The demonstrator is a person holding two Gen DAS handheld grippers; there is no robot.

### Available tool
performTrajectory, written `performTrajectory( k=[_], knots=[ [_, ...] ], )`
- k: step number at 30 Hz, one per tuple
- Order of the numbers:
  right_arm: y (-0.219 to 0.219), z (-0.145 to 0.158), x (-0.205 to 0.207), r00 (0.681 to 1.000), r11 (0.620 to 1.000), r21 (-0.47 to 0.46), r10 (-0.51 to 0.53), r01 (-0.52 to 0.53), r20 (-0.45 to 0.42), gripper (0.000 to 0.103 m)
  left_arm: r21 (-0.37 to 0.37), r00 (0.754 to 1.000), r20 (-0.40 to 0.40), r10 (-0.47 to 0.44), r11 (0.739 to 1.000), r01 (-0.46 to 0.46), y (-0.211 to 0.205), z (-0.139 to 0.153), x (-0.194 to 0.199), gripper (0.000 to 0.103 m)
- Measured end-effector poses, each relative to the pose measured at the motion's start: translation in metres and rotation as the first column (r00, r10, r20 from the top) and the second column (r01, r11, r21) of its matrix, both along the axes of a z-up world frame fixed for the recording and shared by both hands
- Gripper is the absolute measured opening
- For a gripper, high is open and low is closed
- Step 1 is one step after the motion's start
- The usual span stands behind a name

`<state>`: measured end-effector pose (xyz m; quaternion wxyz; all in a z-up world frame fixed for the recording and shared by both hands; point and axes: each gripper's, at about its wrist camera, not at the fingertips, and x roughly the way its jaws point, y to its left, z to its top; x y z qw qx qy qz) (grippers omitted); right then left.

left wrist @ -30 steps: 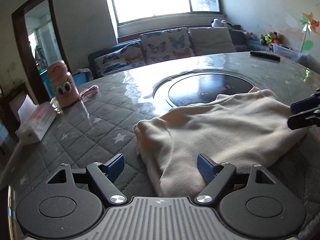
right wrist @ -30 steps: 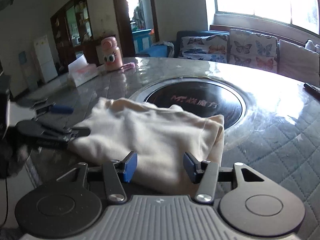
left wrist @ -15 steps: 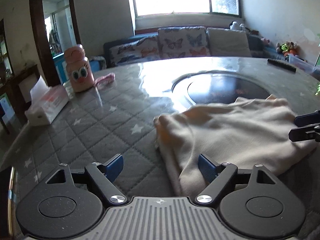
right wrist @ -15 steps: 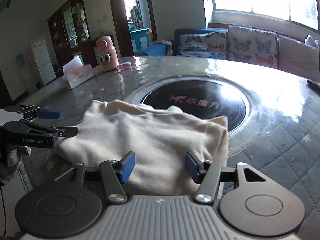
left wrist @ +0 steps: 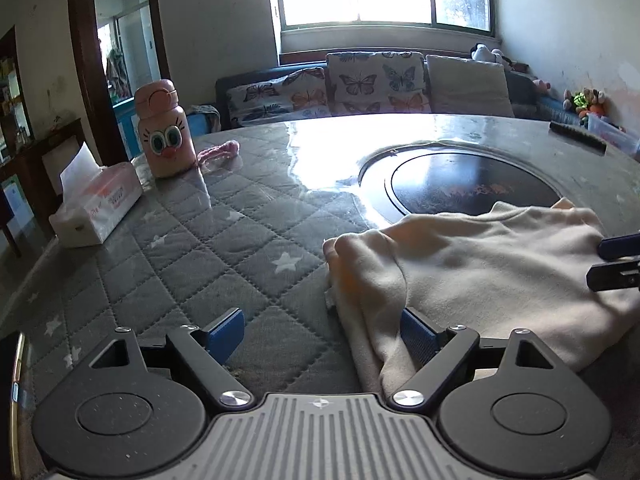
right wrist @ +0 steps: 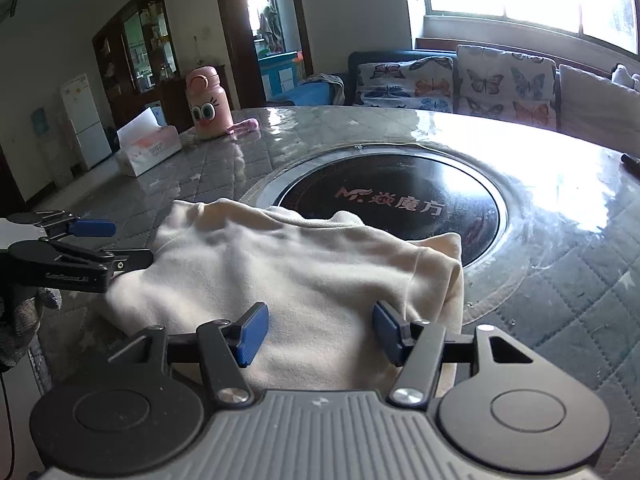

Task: Fold clothes
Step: 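Move both grippers to the side edge of the folded cream shirt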

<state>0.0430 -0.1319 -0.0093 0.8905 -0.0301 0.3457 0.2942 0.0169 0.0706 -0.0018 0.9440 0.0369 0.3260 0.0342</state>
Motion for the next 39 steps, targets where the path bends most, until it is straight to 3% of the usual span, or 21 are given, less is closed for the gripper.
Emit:
performTrajectory(
  k=[7, 11, 25, 39],
  knots=[
    [0.002, 0.0, 0.002, 1.0, 1.0, 0.003, -0.005, 0.005, -0.005, 0.065, -0.056, 1.0, -0.009, -0.001, 0.998, 0.0, -0.003, 0.005, 0.008, 0.087],
    [0.007, 0.005, 0.001, 1.0, 1.0, -0.005, 0.007, -0.007, 0.024, 0.073, -0.056, 1.0, -0.01, 0.003, 0.998, -0.004, -0.006, 0.004, 0.016, 0.087],
    [0.01, -0.006, 0.016, 1.0, 1.0, -0.01, 0.0, 0.0, 0.011, 0.076, -0.062, 0.999, -0.032, 0.029, 0.998, -0.031, -0.001, -0.005, 0.03, 0.087],
    [0.017, 0.006, 0.001, 0.998, 0.999, -0.022, 0.039, -0.038, 0.049, 0.076, -0.105, 1.0, -0.023, 0.002, 0.995, -0.004, -0.003, 0.008, 0.018, 0.085]
  ],
)
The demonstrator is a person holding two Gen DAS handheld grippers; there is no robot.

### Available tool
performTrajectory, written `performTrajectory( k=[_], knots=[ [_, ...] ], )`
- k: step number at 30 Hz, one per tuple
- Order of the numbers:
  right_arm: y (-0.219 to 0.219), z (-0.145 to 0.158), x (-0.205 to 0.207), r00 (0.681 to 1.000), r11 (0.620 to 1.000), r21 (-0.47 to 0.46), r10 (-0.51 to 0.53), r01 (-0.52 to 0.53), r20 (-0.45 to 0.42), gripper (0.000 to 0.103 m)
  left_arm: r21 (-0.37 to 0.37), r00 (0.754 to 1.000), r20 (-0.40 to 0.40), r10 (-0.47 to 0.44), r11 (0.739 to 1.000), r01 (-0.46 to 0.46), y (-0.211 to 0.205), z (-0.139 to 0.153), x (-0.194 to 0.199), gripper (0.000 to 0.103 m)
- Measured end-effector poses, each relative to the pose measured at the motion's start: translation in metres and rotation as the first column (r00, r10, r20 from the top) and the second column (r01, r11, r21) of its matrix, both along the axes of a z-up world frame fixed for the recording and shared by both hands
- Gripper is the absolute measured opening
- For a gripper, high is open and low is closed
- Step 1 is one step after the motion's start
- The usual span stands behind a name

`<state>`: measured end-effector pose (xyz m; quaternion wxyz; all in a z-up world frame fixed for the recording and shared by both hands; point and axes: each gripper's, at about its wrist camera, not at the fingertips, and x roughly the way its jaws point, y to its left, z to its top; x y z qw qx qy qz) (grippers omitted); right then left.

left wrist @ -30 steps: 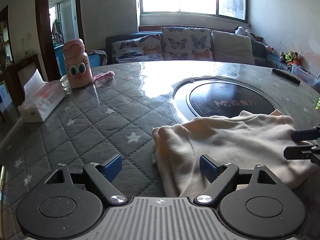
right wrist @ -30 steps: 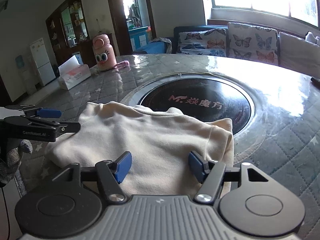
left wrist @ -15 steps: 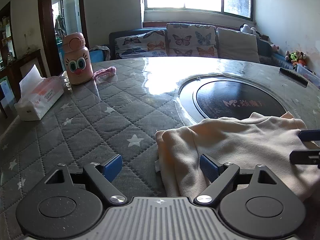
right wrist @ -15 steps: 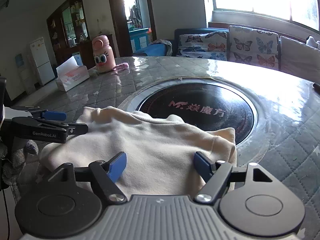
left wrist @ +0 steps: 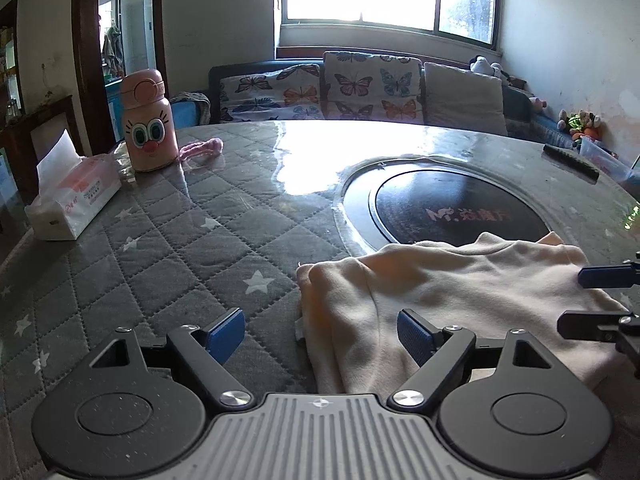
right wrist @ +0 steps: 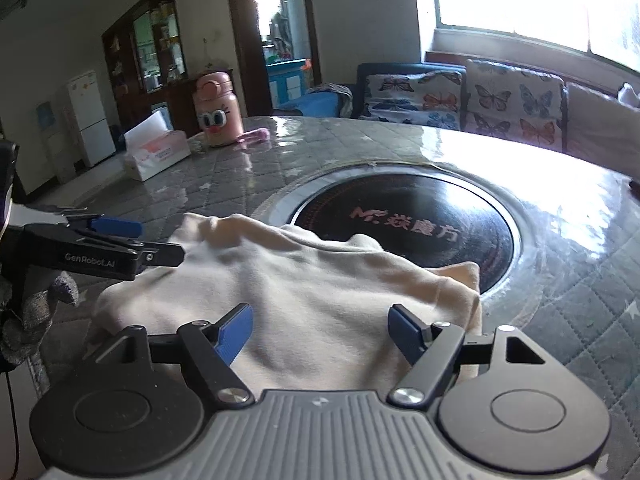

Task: Fold clothes
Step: 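Move both grippers to the side edge of the folded cream shirt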

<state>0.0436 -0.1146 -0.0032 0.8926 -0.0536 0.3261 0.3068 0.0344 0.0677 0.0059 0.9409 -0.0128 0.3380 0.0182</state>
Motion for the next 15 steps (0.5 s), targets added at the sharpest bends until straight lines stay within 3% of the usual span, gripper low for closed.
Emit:
performTrajectory(
  k=[9, 15],
  knots=[
    [0.027, 0.004, -0.02, 0.992, 0.992, -0.031, 0.126, -0.125, 0.013, 0.076, -0.01, 0.999, -0.01, 0.032, 0.999, -0.032, 0.01, 0.001, -0.005, 0.086],
    [0.055, 0.003, -0.037, 0.97, 0.968, -0.076, 0.242, -0.24, 0.02, 0.076, -0.028, 0.998, -0.003, 0.055, 0.998, -0.055, 0.018, 0.005, -0.009, 0.101]
  ],
)
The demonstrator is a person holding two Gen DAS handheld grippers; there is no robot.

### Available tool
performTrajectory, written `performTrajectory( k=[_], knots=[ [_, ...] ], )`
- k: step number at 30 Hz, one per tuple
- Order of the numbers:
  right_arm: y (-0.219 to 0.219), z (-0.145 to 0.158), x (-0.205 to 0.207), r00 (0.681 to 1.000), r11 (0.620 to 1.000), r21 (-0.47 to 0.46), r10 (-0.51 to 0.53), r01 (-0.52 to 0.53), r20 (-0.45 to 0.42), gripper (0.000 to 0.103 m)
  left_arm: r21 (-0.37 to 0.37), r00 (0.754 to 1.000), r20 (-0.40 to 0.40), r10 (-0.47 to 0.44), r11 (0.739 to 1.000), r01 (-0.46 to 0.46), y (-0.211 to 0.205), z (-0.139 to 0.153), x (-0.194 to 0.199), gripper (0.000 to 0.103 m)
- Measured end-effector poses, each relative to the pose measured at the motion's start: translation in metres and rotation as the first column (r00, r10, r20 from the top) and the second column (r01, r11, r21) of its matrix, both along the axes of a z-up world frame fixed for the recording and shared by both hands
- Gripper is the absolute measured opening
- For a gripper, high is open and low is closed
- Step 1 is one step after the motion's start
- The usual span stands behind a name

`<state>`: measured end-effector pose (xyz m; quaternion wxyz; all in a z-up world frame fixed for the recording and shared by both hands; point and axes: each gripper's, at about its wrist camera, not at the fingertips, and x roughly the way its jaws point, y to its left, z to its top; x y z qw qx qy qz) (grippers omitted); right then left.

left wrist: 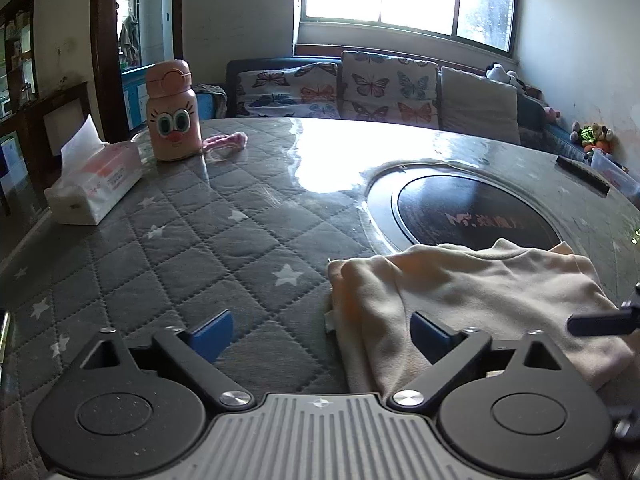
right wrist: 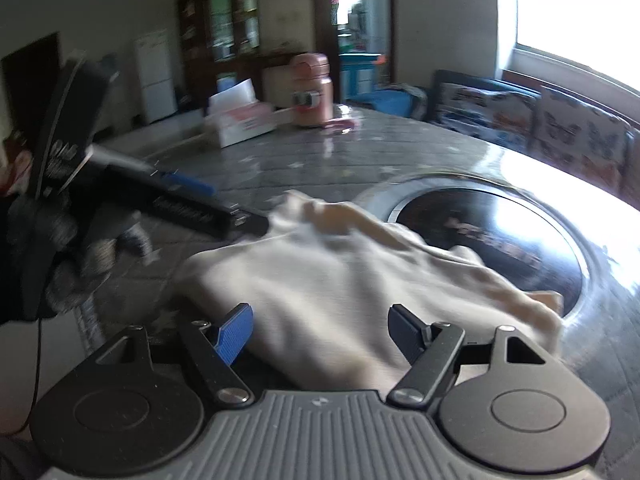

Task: Fold clothes
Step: 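Move both grippers to the side edge of the folded cream shirt, then grasp the shirt side edge with the left gripper while the right gripper grasps beside it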

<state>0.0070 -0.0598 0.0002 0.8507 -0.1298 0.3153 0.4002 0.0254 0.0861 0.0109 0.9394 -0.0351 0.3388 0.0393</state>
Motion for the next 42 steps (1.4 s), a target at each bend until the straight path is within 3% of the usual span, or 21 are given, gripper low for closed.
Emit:
performTrajectory(
  k=[7, 11, 19, 21, 24, 27, 38, 42],
  knots=[
    [0.04, -0.006, -0.017, 0.989, 0.988, -0.083, 0.138, -0.133, 0.048, 0.076, -0.031, 1.0, -0.008, 0.021, 0.999, -0.021, 0.011, 0.002, -0.004, 0.103],
    [0.061, -0.008, -0.032, 0.967, 0.966, -0.154, 0.226, -0.208, 0.117, 0.074, -0.071, 0.999, -0.019, 0.042, 0.997, -0.043, 0.02, 0.002, -0.005, 0.103],
    [0.093, -0.017, -0.048, 0.933, 0.933, -0.262, 0.302, -0.247, 0.197, 0.046, -0.13, 0.998, -0.049, 0.026, 0.991, -0.033, 0.019, 0.001, -0.005, 0.103],
    [0.096, -0.018, -0.049, 0.929, 0.932, -0.269, 0.303, -0.243, 0.21, 0.029, -0.147, 0.998, -0.054, 0.017, 0.989, -0.025, 0.018, 0.002, -0.005, 0.103],
    [0.093, -0.014, -0.047, 0.937, 0.945, -0.235, 0.279, -0.229, 0.208, 0.015, -0.189, 0.998, -0.063, -0.001, 0.982, -0.011, 0.015, 0.003, -0.004, 0.103],
    [0.084, -0.007, -0.042, 0.951, 0.962, -0.177, 0.241, -0.208, 0.195, 0.011, -0.249, 0.997, -0.077, -0.014, 0.969, -0.005, 0.012, 0.003, -0.001, 0.101],
    [0.051, 0.018, -0.035, 0.969, 0.988, -0.024, 0.153, -0.151, 0.192, 0.008, -0.477, 0.988, -0.156, 0.0, 0.876, -0.075, 0.018, -0.005, 0.016, 0.085],
    [0.045, 0.021, -0.035, 0.97, 0.988, -0.01, 0.155, -0.156, 0.184, 0.008, -0.532, 0.986, -0.165, 0.005, 0.842, -0.093, 0.022, -0.008, 0.015, 0.069]
  ],
)
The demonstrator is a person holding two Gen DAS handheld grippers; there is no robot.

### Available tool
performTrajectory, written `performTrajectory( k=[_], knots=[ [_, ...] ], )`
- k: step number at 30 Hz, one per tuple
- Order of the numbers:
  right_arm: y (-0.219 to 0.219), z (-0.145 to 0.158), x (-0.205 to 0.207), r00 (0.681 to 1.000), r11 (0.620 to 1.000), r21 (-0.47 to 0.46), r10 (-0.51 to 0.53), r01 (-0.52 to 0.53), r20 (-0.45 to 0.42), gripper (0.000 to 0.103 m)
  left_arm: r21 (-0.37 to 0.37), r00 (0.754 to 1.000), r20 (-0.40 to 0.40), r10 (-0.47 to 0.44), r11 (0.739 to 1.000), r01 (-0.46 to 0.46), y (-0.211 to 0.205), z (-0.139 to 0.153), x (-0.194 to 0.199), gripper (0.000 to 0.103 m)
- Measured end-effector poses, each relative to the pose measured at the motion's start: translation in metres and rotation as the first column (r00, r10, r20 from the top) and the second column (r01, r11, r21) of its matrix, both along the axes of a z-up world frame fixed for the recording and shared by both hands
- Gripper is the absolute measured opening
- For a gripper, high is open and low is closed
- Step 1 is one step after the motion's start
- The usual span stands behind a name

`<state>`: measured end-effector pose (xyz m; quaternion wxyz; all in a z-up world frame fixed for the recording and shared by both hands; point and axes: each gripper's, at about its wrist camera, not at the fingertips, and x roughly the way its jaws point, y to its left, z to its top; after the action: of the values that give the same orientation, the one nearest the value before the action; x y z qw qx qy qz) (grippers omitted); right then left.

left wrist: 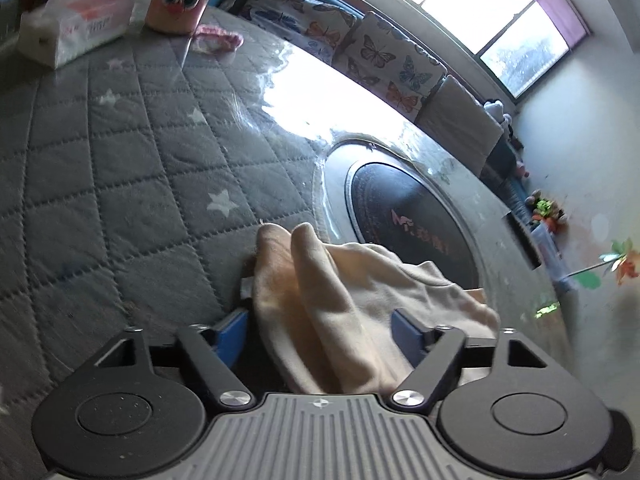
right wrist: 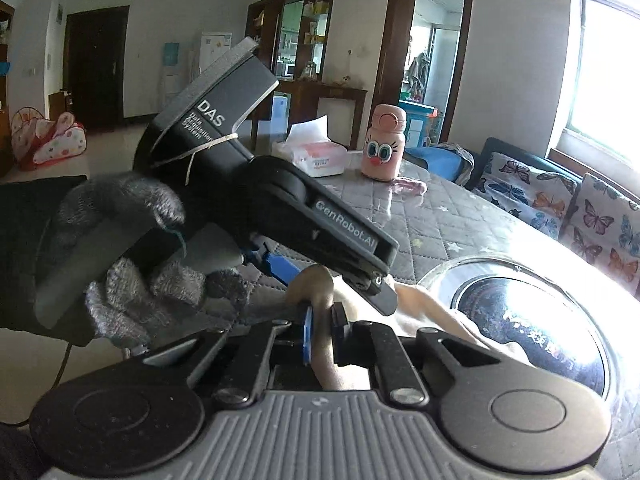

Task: Fold clothes
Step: 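Grasp the shirt side edge with the left gripper while the right gripper grasps beside it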

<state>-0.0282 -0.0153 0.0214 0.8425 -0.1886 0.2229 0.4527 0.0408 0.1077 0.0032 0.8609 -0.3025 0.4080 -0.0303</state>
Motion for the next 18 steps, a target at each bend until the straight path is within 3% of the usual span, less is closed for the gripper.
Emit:
performTrajectory(
  k=[4, 7, 13, 18],
  knots=[
    [-0.003, 0.0, -0.001, 1.0, 1.0, 0.005, 0.007, -0.007, -0.008, 0.008, -0.055, 1.0, -0.019, 0.024, 0.998, -0.025, 0.004, -0.006, 0.0, 0.038],
    [-0.007, 0.0, -0.001, 1.0, 1.0, 0.009, 0.007, -0.007, -0.024, 0.01, -0.065, 0.999, -0.027, 0.034, 0.997, -0.036, 0.008, -0.009, 0.0, 0.024],
    [-0.037, 0.004, 0.007, 0.994, 0.997, 0.049, -0.058, 0.062, -0.089, 0.011, -0.048, 0.999, -0.021, 0.03, 0.998, -0.031, 0.009, -0.009, -0.003, 0.021],
    [-0.077, -0.001, 0.038, 0.96, 0.966, 0.051, -0.246, 0.254, -0.131, 0.019, -0.033, 1.0, -0.016, 0.024, 0.999, -0.025, 0.008, -0.008, -0.004, 0.021]
  ],
)
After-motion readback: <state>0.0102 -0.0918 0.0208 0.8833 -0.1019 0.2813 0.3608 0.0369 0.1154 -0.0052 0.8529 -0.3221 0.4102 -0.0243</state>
